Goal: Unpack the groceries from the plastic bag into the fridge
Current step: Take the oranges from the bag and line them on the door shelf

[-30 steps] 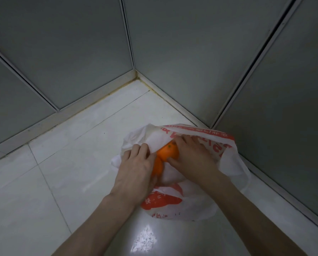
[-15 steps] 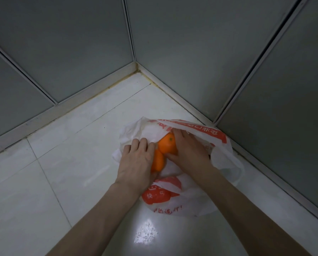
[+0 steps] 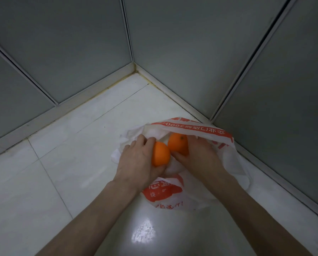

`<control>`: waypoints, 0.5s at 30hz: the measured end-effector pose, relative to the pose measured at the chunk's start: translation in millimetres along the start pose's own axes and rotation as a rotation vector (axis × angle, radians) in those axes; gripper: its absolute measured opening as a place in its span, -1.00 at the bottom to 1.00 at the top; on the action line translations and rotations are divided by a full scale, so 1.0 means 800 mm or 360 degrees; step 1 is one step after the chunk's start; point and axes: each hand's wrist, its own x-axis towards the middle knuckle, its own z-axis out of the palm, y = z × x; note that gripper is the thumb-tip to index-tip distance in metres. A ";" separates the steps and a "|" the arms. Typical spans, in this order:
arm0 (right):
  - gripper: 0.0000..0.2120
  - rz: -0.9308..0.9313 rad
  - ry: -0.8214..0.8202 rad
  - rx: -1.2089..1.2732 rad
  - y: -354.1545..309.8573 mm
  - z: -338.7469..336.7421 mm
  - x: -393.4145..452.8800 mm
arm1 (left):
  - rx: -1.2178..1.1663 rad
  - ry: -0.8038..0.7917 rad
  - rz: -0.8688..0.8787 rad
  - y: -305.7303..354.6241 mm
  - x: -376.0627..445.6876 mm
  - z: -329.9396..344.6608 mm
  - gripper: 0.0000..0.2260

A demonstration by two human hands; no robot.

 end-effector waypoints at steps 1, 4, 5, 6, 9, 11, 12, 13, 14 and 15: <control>-0.31 -0.0011 0.0044 0.0009 -0.003 -0.006 -0.007 | -0.0021 0.0004 0.0001 0.002 -0.003 -0.006 -0.33; -0.20 -0.0011 0.0105 0.0072 -0.015 -0.023 -0.029 | -0.0069 0.0010 -0.0007 0.007 -0.015 -0.022 -0.32; -0.20 0.0001 0.0123 0.0075 -0.018 -0.028 -0.037 | -0.0110 0.0024 -0.0008 0.008 -0.019 -0.025 -0.33; -0.20 0.0014 0.0140 0.0052 -0.021 -0.034 -0.046 | -0.0159 0.0035 -0.0008 0.009 -0.023 -0.028 -0.35; -0.22 0.0078 0.0134 0.0071 -0.027 -0.048 -0.066 | -0.0305 -0.0002 -0.0038 0.010 -0.033 -0.031 -0.32; -0.23 0.0084 0.0165 0.0133 -0.030 -0.058 -0.079 | -0.0321 0.0007 -0.0002 0.010 -0.042 -0.036 -0.21; -0.23 0.0082 0.0174 0.0141 -0.031 -0.063 -0.084 | -0.0308 0.0014 0.0020 0.011 -0.046 -0.039 -0.19; -0.22 0.0073 0.0185 0.0146 -0.032 -0.068 -0.090 | -0.0302 0.0012 0.0033 0.011 -0.050 -0.042 -0.19; -0.22 0.0068 0.0194 0.0150 -0.032 -0.071 -0.094 | -0.0319 0.0011 0.0038 0.012 -0.052 -0.044 -0.23; -0.22 0.0057 0.0205 0.0153 -0.033 -0.075 -0.097 | -0.0365 0.0016 0.0042 0.013 -0.054 -0.046 -0.27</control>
